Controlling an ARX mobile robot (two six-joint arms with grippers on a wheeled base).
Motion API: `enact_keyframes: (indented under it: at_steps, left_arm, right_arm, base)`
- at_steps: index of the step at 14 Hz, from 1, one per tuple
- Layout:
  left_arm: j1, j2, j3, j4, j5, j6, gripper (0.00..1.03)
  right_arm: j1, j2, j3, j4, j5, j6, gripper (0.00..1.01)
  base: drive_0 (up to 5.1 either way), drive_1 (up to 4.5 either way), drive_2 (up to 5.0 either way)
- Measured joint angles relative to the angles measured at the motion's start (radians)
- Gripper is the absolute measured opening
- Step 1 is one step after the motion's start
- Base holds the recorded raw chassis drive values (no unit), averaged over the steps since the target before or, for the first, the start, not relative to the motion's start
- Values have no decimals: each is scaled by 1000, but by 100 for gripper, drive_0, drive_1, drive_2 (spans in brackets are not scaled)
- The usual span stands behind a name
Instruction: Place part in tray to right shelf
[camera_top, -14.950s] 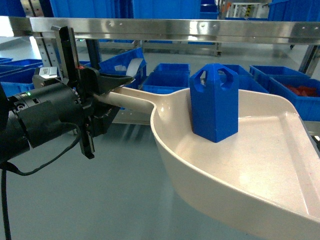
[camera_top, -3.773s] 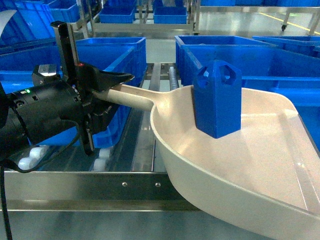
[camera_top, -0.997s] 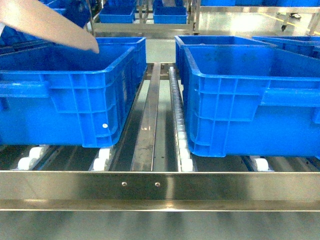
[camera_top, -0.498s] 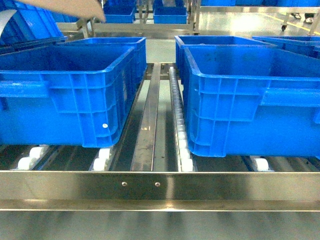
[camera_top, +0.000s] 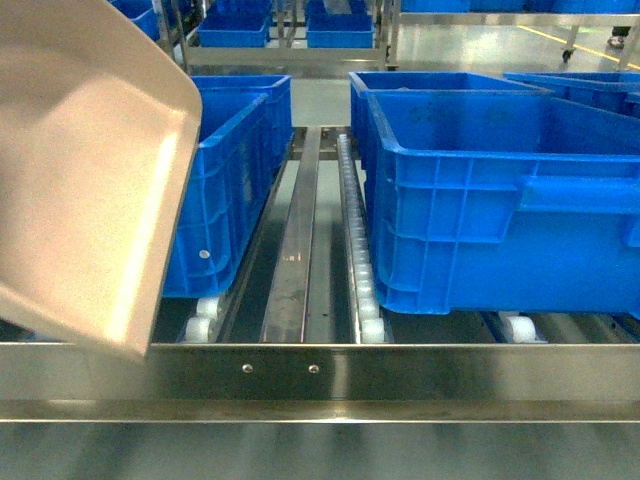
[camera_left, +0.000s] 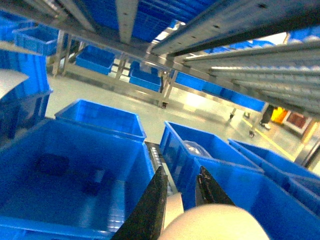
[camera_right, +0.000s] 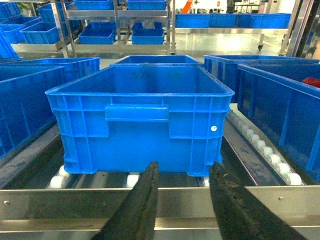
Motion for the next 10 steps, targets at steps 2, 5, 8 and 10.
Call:
enact_keyframes:
  at_steps: [2, 5, 8, 10]
  left_arm:
    - [4, -85, -137, 67, 14, 93, 13]
    - [3, -132, -193, 89, 13, 116, 13]
    - [3, -177, -245, 101, 13, 142, 13]
    - [3, -249, -315, 108, 8, 160, 13]
  right_arm:
    - [0, 0, 0, 1, 0, 0, 11]
    - [0, 0, 0, 0, 0, 0, 2]
    - [0, 0, 0, 0, 0, 0, 2]
    - [0, 0, 0, 1, 0, 0, 2]
  base:
    - [0, 0, 0]
    - [0, 0, 0]
    - [0, 0, 0]
    - [0, 0, 0]
